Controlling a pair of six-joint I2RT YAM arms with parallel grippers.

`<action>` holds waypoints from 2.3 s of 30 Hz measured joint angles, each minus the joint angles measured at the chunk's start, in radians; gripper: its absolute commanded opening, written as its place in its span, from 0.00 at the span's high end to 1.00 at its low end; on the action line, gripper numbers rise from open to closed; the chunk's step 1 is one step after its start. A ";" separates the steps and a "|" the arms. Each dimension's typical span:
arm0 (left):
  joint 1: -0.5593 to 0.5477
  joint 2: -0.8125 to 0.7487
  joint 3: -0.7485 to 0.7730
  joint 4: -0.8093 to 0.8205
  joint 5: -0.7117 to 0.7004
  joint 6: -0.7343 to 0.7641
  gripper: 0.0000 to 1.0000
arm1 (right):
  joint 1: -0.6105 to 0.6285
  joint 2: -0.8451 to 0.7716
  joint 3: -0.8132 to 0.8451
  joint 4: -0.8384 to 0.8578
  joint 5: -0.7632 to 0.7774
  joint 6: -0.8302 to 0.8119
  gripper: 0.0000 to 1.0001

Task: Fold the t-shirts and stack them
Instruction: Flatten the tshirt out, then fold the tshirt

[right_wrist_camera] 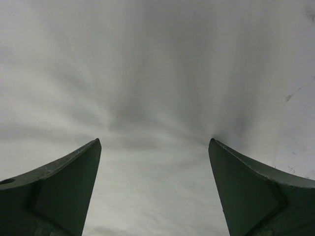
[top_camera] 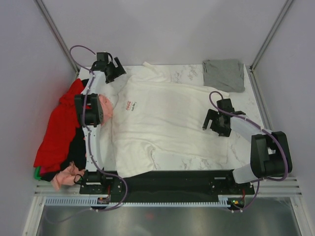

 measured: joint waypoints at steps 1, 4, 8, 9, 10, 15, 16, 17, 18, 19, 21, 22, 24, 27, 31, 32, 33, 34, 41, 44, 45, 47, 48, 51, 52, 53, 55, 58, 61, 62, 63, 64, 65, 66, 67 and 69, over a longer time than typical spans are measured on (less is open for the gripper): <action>-0.005 -0.065 -0.091 0.006 0.000 0.000 0.00 | 0.000 -0.007 0.000 -0.008 0.000 -0.002 0.02; -0.023 -0.309 -0.386 -0.008 -0.018 -0.006 0.00 | 0.000 -0.055 0.000 -0.034 0.002 0.000 0.02; -0.075 -0.685 -0.727 -0.039 -0.070 -0.007 0.00 | 0.000 -0.147 -0.011 -0.043 -0.012 0.022 0.02; -0.098 -0.780 -0.804 -0.045 -0.083 -0.007 0.01 | 0.000 -0.166 -0.018 -0.044 -0.018 0.029 0.02; -0.125 -0.871 -0.883 -0.037 -0.092 -0.008 0.01 | 0.000 -0.177 -0.025 -0.046 -0.024 0.036 0.02; -0.235 -1.106 -1.184 -0.054 -0.059 -0.039 0.07 | 0.000 -0.149 -0.039 -0.079 -0.043 0.071 0.02; -0.241 -1.105 -1.217 -0.055 -0.052 -0.045 0.07 | 0.000 -0.127 -0.039 -0.083 -0.044 0.076 0.02; -0.246 -1.093 -1.263 -0.050 -0.040 -0.055 0.07 | 0.000 -0.100 -0.037 -0.086 -0.042 0.080 0.02; -0.249 -1.079 -1.294 -0.052 -0.035 -0.062 0.07 | 0.000 -0.074 -0.033 -0.088 -0.042 0.084 0.02; -0.251 -1.060 -1.330 -0.053 -0.027 -0.070 0.07 | -0.001 -0.040 -0.027 -0.089 -0.041 0.086 0.02; -0.253 -1.025 -1.374 -0.055 -0.015 -0.085 0.07 | -0.004 0.017 0.022 -0.099 -0.034 0.090 0.02; -0.254 -1.002 -1.386 -0.054 -0.009 -0.091 0.07 | -0.008 0.053 0.055 -0.107 -0.030 0.090 0.02; -0.255 -0.957 -1.388 -0.044 -0.002 -0.101 0.07 | -0.014 0.130 0.130 -0.118 -0.009 0.089 0.02; -0.251 -0.884 -1.354 -0.040 0.013 -0.120 0.07 | -0.026 0.257 0.271 -0.142 0.036 0.077 0.02; -0.240 -0.789 -1.250 -0.045 0.040 -0.155 0.09 | -0.049 0.417 0.472 -0.154 0.072 0.051 0.02; -0.238 -0.764 -1.219 -0.044 0.049 -0.161 0.09 | -0.054 0.444 0.513 -0.158 0.075 0.044 0.02; -0.235 -0.743 -1.191 -0.042 0.055 -0.163 0.09 | -0.060 0.475 0.559 -0.156 0.073 0.034 0.02; -0.234 -0.723 -1.161 -0.040 0.057 -0.164 0.08 | -0.064 0.496 0.592 -0.148 0.071 0.024 0.02; -0.231 -0.723 -1.023 -0.076 0.033 -0.157 0.07 | -0.073 0.426 0.566 -0.133 0.055 -0.024 0.02; -0.242 -0.906 -1.133 -0.086 0.008 -0.158 0.07 | -0.072 0.250 0.478 -0.134 0.061 -0.019 0.02; -0.251 -0.988 -1.182 -0.096 0.000 -0.161 0.08 | -0.072 0.157 0.437 -0.137 0.071 -0.010 0.02; -0.271 -1.179 -1.300 -0.119 -0.015 -0.179 0.09 | -0.070 -0.015 0.367 -0.135 0.105 0.021 0.02; -0.280 -1.249 -1.344 -0.129 -0.017 -0.191 0.10 | -0.069 -0.108 0.320 -0.126 0.130 0.040 0.02; -0.306 -1.430 -1.478 -0.175 -0.039 -0.240 0.12 | -0.069 -0.363 0.150 -0.120 0.190 0.101 0.02; -0.319 -1.457 -1.508 -0.195 -0.056 -0.259 0.12 | -0.071 -0.425 0.097 -0.124 0.198 0.119 0.02; -0.339 -1.471 -1.533 -0.219 -0.074 -0.278 0.12 | -0.072 -0.465 0.051 -0.127 0.200 0.134 0.02; -0.384 -1.472 -1.578 -0.257 -0.103 -0.317 0.12 | -0.072 -0.493 -0.026 -0.137 0.200 0.158 0.02; -0.447 -1.473 -1.642 -0.315 -0.127 -0.380 0.12 | -0.074 -0.454 -0.107 -0.157 0.185 0.180 0.02; -0.507 -1.489 -1.704 -0.344 -0.138 -0.438 0.15 | -0.079 -0.431 -0.145 -0.172 0.169 0.188 0.02; -0.533 -1.500 -1.730 -0.348 -0.138 -0.464 0.16 | -0.080 -0.428 -0.149 -0.173 0.167 0.191 0.02; -0.559 -1.511 -1.752 -0.353 -0.141 -0.486 0.16 | -0.082 -0.425 -0.151 -0.172 0.166 0.192 0.02; -0.584 -1.520 -1.771 -0.356 -0.140 -0.508 0.17 | -0.085 -0.421 -0.153 -0.171 0.163 0.196 0.02; -0.613 -1.527 -1.789 -0.360 -0.141 -0.531 0.18 | -0.087 -0.418 -0.155 -0.166 0.161 0.198 0.02; -0.636 -1.529 -1.803 -0.360 -0.142 -0.551 0.19 | -0.090 -0.415 -0.160 -0.157 0.156 0.199 0.02; -0.650 -1.528 -1.811 -0.358 -0.142 -0.563 0.21 | -0.093 -0.412 -0.164 -0.151 0.150 0.199 0.02; -0.668 -1.514 -1.824 -0.348 -0.142 -0.588 0.28 | -0.099 -0.412 -0.174 -0.139 0.134 0.198 0.02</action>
